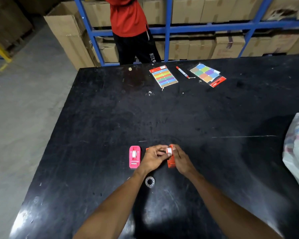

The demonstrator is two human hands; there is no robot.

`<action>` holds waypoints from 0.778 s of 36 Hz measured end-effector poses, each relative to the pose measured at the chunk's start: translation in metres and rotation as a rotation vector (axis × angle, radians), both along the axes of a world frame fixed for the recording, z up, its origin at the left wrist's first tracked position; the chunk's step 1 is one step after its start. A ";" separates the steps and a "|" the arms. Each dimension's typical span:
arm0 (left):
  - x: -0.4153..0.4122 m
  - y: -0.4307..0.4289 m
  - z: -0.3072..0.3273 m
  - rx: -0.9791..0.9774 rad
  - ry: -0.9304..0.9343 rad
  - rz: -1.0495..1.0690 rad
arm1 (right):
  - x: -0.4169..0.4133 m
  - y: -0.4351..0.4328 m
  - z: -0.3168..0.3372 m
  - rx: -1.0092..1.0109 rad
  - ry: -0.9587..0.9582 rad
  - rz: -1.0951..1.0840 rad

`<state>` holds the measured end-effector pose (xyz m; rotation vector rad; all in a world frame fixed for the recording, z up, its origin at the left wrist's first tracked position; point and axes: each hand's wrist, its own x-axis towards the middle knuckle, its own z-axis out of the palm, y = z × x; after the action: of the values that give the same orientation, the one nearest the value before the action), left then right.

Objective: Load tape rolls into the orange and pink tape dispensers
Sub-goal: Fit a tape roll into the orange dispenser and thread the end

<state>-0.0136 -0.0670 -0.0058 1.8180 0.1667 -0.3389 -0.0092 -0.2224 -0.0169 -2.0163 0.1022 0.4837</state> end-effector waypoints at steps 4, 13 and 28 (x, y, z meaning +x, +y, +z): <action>-0.004 0.000 0.001 0.011 0.012 0.053 | 0.002 -0.012 -0.006 -0.048 -0.011 -0.047; -0.040 -0.024 -0.010 0.592 -0.118 -0.395 | 0.001 -0.034 -0.008 -0.136 -0.015 -0.094; -0.056 -0.034 -0.034 0.905 -0.108 -0.618 | -0.005 -0.036 -0.013 -0.149 0.018 -0.039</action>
<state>-0.0701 -0.1009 -0.0400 2.7663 -0.3963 -0.6649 -0.0138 -0.2589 -0.0296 -2.1519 0.1932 0.4810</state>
